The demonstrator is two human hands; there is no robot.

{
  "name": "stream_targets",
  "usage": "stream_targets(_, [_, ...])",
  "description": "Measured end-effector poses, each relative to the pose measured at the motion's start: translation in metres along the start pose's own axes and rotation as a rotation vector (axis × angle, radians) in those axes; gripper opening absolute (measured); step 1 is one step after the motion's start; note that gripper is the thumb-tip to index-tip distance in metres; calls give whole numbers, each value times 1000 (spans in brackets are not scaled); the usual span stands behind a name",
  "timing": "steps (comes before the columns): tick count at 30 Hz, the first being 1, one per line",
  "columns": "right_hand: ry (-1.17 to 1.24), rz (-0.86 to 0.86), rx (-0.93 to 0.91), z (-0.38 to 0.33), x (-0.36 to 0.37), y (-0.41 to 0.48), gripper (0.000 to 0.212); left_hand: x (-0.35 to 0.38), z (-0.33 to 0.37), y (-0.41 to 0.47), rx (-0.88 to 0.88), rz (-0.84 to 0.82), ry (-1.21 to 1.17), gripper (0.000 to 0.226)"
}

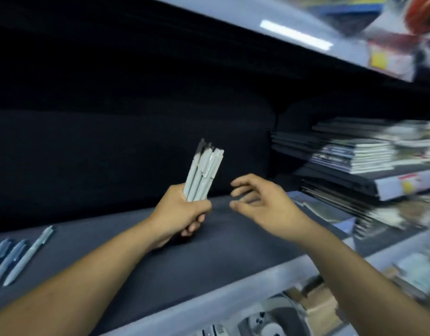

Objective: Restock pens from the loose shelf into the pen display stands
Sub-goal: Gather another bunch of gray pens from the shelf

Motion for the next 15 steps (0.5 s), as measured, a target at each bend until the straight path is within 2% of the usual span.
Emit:
stream_targets(3, [-267, 70, 43, 5, -31, -44, 33, 12, 30, -19, 84, -48, -3, 21])
stream_targets(8, [-570, 153, 148, -4, -82, -122, 43, 55, 76, -55, 224, -194, 12, 24])
stream_targets(15, [-845, 333, 323, -19, -168, -254, 45, 188, 129, -105, 263, -427, -208, 28])
Point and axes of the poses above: each hand's wrist, its own y-axis towards the middle knuckle, its own x-axis out of the palm, z = x × y, the point moved 4 cm from there along y, towards the middle knuckle, and after that the axes turned 14 degrees about y, right-handed, at the moved point
